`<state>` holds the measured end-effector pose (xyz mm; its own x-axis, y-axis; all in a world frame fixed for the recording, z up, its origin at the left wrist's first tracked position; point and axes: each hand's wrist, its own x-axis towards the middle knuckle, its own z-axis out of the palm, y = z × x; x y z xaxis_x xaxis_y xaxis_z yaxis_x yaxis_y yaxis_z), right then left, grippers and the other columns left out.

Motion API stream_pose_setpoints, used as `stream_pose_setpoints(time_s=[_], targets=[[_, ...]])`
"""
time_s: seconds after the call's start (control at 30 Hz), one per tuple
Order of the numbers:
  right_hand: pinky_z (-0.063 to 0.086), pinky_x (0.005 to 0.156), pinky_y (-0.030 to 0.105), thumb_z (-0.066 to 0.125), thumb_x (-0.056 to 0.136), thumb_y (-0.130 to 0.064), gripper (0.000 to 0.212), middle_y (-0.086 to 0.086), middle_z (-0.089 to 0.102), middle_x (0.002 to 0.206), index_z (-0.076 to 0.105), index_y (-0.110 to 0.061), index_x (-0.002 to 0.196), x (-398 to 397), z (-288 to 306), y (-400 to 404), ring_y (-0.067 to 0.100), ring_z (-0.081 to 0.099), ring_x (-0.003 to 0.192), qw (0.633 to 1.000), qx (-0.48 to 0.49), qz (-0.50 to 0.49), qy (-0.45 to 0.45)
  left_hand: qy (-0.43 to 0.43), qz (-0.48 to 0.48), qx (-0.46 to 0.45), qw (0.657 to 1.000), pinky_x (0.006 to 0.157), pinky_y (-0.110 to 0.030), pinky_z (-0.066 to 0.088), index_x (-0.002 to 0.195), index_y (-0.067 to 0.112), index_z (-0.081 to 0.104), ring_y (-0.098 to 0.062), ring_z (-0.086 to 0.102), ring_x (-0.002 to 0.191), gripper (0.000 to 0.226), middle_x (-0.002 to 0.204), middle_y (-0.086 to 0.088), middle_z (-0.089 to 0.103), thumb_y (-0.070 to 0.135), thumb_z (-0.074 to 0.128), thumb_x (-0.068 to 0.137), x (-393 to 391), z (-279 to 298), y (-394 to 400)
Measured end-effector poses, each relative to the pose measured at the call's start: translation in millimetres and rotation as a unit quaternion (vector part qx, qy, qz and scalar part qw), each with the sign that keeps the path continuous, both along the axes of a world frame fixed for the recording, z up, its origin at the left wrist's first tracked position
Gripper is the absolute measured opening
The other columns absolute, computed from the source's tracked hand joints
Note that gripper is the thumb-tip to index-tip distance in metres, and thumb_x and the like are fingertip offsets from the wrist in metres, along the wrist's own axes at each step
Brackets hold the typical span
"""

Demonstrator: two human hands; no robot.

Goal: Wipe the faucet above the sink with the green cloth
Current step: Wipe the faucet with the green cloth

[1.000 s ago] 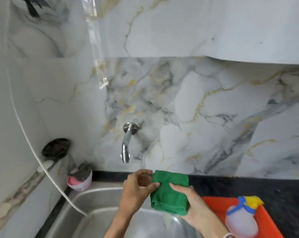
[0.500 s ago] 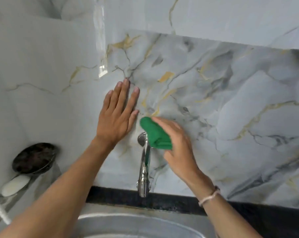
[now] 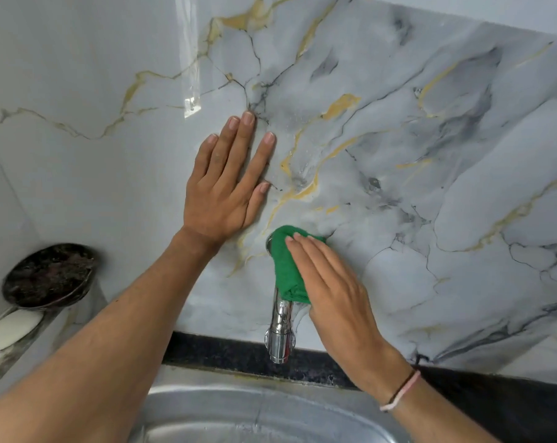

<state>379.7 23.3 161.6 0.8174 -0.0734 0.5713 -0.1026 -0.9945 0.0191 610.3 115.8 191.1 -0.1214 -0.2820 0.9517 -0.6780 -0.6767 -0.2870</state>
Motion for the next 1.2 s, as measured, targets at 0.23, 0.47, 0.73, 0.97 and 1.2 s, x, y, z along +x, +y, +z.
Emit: stream_pose_setpoints(time_s=[0.23, 0.47, 0.73, 0.97, 1.2], targets=[[0.062, 0.079, 0.032, 0.049, 0.08, 0.025, 0.073, 0.01, 0.069, 0.127, 0.053, -0.01, 0.144, -23, -48, 4, 0.026, 0.067, 0.109, 0.799, 0.588, -0.113, 0.061, -0.009, -0.002, -0.004, 1.0, 0.126, -0.048, 0.03, 0.162, 0.013, 0.034, -0.036, 0.033, 0.155, 0.061, 0.166, -0.018, 0.027, 0.035, 0.028, 0.105, 4, -4, -2], [0.063, 0.083, 0.054, 0.057, 0.082, 0.001, 0.046, 0.031, 0.071, 0.112, 0.058, 0.005, 0.127, -7, -77, 9, 0.044, 0.074, 0.094, 0.168, 0.986, -0.003, -0.004, -0.015, 0.009, -0.006, 1.0, 0.133, -0.043, 0.016, 0.163, 0.013, 0.031, -0.03, 0.018, 0.16, 0.062, 0.168, -0.018, 0.022, 0.035, 0.028, 0.105, 8, -7, -2], [0.067, 0.061, 0.043, 0.062, 0.07, -0.017, 0.028, 0.02, 0.072, 0.088, 0.072, 0.002, 0.089, 52, -51, 19, 0.035, 0.072, 0.077, 0.207, 0.977, 0.051, -0.014, -0.013, 0.005, -0.009, 1.0, 0.134, -0.042, 0.013, 0.162, 0.012, 0.033, -0.031, 0.018, 0.16, 0.063, 0.168, -0.018, 0.023, 0.034, 0.034, 0.103, 8, -6, -1], [0.067, 0.071, 0.046, 0.057, 0.077, -0.017, 0.032, 0.022, 0.081, 0.089, 0.082, 0.002, 0.086, 38, -37, 10, 0.035, 0.079, 0.075, 0.248, 0.963, 0.103, -0.02, -0.019, 0.005, -0.004, 1.0, 0.132, -0.043, 0.018, 0.162, 0.012, 0.03, -0.037, 0.035, 0.153, 0.063, 0.165, -0.019, 0.027, 0.034, 0.032, 0.103, 5, -4, 0], [0.058, 0.078, 0.045, 0.053, 0.089, -0.006, 0.023, 0.01, 0.081, 0.073, 0.075, -0.01, 0.088, 1, 7, -2, 0.034, 0.073, 0.081, 0.491, 0.867, -0.026, -0.084, -0.012, 0.006, -0.002, 1.0, 0.134, -0.043, 0.014, 0.163, 0.013, 0.03, -0.031, 0.02, 0.16, 0.063, 0.167, -0.019, 0.024, 0.034, 0.031, 0.104, 7, -6, -1]])
